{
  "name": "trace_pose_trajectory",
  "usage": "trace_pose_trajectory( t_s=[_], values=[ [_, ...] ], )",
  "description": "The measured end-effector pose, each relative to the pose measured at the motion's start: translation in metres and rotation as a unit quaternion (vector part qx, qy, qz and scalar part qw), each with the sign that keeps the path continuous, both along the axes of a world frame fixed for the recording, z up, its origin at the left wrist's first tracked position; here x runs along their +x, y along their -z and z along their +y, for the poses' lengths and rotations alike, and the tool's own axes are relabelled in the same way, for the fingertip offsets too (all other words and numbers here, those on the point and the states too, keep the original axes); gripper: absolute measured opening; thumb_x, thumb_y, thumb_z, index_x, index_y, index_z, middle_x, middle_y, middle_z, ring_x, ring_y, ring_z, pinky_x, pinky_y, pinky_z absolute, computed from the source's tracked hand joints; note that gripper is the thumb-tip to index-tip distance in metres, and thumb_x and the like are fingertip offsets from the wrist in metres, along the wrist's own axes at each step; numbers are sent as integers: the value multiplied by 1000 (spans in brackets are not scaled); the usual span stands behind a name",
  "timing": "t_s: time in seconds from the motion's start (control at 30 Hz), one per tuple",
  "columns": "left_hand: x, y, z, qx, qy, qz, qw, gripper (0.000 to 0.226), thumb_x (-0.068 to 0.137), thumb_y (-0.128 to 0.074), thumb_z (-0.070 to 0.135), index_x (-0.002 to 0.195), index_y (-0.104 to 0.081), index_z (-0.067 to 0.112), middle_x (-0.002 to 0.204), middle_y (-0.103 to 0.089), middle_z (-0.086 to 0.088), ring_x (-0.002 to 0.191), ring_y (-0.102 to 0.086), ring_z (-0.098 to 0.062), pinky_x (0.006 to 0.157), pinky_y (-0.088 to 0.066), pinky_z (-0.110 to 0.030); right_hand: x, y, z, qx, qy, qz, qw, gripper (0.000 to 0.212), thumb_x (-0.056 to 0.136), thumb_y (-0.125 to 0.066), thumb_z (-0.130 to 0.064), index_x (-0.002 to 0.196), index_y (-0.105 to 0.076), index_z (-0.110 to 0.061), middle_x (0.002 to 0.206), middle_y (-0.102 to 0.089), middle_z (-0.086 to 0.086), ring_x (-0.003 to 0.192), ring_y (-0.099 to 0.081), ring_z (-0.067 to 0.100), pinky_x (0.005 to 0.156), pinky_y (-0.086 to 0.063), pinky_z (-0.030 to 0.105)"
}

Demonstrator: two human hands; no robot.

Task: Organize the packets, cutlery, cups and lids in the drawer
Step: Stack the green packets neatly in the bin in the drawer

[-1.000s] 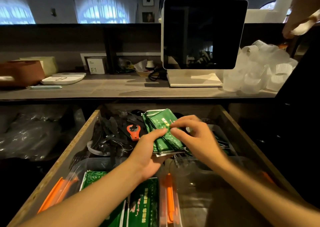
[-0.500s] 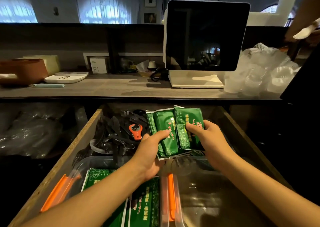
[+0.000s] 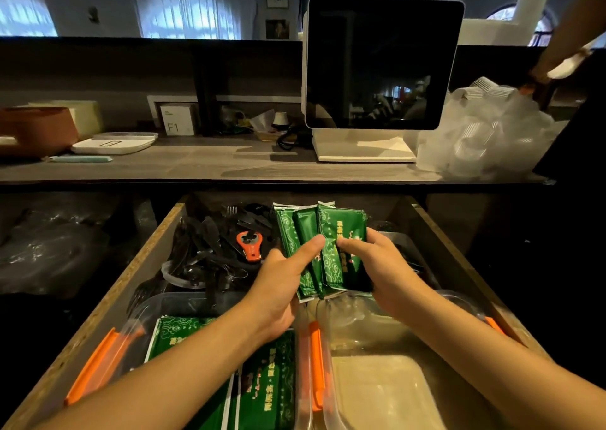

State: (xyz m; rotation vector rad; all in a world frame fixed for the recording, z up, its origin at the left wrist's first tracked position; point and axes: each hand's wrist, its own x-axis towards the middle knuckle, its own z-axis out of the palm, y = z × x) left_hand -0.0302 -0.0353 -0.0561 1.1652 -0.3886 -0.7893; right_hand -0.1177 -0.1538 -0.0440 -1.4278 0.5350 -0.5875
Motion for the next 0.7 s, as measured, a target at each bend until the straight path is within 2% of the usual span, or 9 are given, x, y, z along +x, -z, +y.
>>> trace_pose_trajectory(
  t_s=[0.07, 0.13, 0.2, 0.23, 0.3, 0.37, 0.5, 0.6, 0.7],
  values=[
    [-3, 4, -2, -1, 5, -8, 1000, 127, 35, -89, 70, 139, -35, 22, 147, -47, -8, 132, -52, -30, 106, -45, -56, 4, 5, 10, 0, 14, 14, 1000, 23, 87, -64, -23, 108, -67, -15, 105, -73, 8, 104, -67, 29, 98, -49, 54],
    [-7, 4, -3, -7, 8, -15, 1000, 127, 40, -88, 74, 143, -40, 17, 143, -55, -13, 128, -57, -30, 105, -47, -55, 7, 6, 21, -7, 14, 29, 999, 37, 82, -62, -35, 111, -62, -13, 112, -68, 14, 104, -66, 30, 96, -51, 54],
    [-7, 5, -2, 7, 20, -15, 1000, 122, 46, -86, 76, 145, -44, 17, 141, -57, -14, 127, -58, -30, 106, -47, -53, 9, 6, 27, 3, -5, 30, 1000, 39, 84, -59, -39, 114, -60, -13, 116, -65, 16, 103, -67, 29, 94, -52, 54],
    [-7, 5, 0, 10, 27, -15, 999, 109, 56, -84, 72, 142, -50, 13, 137, -61, -14, 124, -61, -30, 105, -48, -52, 8, 6, 28, 18, -18, 24, 999, 34, 89, -58, -36, 115, -60, -14, 115, -67, 14, 102, -68, 27, 93, -53, 53],
    [-8, -2, 2, -2, 37, -27, 999, 63, 80, -73, 52, 129, -66, 13, 123, -71, -12, 115, -67, -29, 105, -49, -50, 6, 2, 28, 44, -42, 0, 998, 23, 96, -55, -25, 115, -63, -15, 110, -71, 11, 98, -70, 24, 90, -56, 46],
    [-3, -2, 2, -2, 56, -57, 997, 42, 93, -60, 44, 122, -71, 16, 118, -73, -10, 114, -68, -27, 106, -48, -48, 1, -3, 25, 29, -55, -21, 998, 19, 98, -54, -19, 113, -65, -13, 103, -74, 9, 93, -71, 23, 83, -57, 38],
    [-1, 0, 1, -4, 44, -67, 997, 55, 80, -69, 45, 126, -64, 14, 117, -73, -8, 112, -69, -24, 106, -49, -50, -2, -6, 19, -3, -18, -38, 999, 16, 94, -62, -17, 110, -65, -12, 92, -73, 5, 81, -69, 16, 71, -56, 32],
    [-4, 3, -2, -7, 13, -108, 994, 54, 79, -73, 43, 127, -60, 20, 120, -72, -1, 117, -66, -19, 108, -46, -49, -4, -7, 19, 44, -22, -43, 998, 20, 92, -65, -15, 112, -65, -10, 100, -73, 12, 84, -70, 19, 72, -59, 34],
    [-3, 4, -1, -3, 6, -140, 990, 64, 74, -80, 43, 131, -57, 23, 123, -71, 3, 118, -65, -16, 107, -47, -47, -5, -9, 18, 83, -54, -34, 995, 24, 93, -64, -18, 114, -65, -7, 100, -72, 12, 88, -69, 20, 74, -58, 32]
  ],
)
